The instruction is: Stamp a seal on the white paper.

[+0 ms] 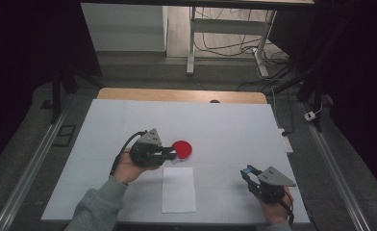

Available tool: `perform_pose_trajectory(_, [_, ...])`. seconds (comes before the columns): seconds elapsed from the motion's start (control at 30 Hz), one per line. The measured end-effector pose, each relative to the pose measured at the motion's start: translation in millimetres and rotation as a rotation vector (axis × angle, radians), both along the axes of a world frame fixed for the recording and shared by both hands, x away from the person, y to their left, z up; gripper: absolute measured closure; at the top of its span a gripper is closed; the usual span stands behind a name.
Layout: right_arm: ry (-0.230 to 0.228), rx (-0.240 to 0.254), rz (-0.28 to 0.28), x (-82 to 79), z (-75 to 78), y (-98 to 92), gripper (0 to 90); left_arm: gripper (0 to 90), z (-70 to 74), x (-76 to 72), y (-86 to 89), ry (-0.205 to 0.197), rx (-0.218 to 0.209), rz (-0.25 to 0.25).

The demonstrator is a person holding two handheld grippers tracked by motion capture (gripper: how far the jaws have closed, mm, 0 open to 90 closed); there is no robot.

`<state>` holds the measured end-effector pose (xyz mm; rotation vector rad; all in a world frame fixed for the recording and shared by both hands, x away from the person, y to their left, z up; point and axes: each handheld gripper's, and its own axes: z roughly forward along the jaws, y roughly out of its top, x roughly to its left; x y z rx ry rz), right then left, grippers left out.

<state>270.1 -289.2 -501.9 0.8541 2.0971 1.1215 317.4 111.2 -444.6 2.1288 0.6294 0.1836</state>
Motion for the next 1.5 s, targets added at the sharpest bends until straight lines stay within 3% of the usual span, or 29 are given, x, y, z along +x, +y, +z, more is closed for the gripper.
perform_pose_trajectory(0.73, [0.001,-0.007,0.002,0.0,-0.9,1.9,65.2,75.8,-10.6,-21.0,-4.7,0.019,0.028,-0.04])
perform_pose_trajectory(1.5, [0.001,-0.009,0.006,0.3,-1.1,2.4,65.2,75.8,-28.1,-29.9,-16.1,0.057,0.054,-0.083])
